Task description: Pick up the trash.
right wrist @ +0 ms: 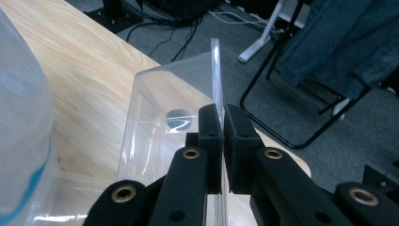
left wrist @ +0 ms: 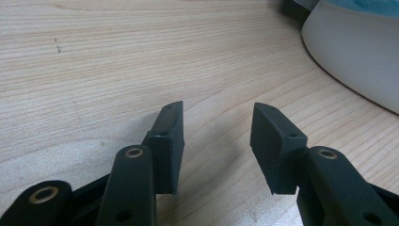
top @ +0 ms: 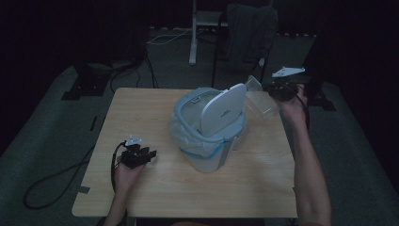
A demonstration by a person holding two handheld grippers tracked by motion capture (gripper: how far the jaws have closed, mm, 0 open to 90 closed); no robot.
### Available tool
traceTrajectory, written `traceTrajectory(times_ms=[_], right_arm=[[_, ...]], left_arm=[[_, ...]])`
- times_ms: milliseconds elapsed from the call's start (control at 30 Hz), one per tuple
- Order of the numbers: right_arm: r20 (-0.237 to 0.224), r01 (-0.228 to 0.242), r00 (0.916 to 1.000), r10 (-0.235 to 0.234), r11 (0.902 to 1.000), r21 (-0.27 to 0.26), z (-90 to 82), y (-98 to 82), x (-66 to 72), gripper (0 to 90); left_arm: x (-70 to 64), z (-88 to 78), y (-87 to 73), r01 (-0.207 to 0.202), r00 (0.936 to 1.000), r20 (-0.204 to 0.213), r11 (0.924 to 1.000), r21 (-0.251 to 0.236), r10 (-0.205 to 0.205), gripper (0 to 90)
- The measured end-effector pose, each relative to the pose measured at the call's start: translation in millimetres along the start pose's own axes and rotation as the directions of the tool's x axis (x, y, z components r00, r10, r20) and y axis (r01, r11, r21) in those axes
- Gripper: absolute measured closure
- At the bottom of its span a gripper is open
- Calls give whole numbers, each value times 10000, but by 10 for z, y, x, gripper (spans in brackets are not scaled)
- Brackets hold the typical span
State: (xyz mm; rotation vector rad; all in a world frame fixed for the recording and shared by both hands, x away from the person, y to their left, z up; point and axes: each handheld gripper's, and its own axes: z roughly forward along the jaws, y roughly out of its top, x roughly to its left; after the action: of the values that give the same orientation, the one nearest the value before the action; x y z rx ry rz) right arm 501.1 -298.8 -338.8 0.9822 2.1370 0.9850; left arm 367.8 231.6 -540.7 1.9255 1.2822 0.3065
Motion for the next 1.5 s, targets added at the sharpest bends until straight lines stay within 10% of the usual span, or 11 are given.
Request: traceTrajectory(times_ms=[1500], right_arm=[[-584, 1175, 9902, -1270, 9825, -1447, -385, 752, 222, 860]], left_arm=[[11, 6, 6, 105, 9999, 104, 9999, -25, -105, 555]])
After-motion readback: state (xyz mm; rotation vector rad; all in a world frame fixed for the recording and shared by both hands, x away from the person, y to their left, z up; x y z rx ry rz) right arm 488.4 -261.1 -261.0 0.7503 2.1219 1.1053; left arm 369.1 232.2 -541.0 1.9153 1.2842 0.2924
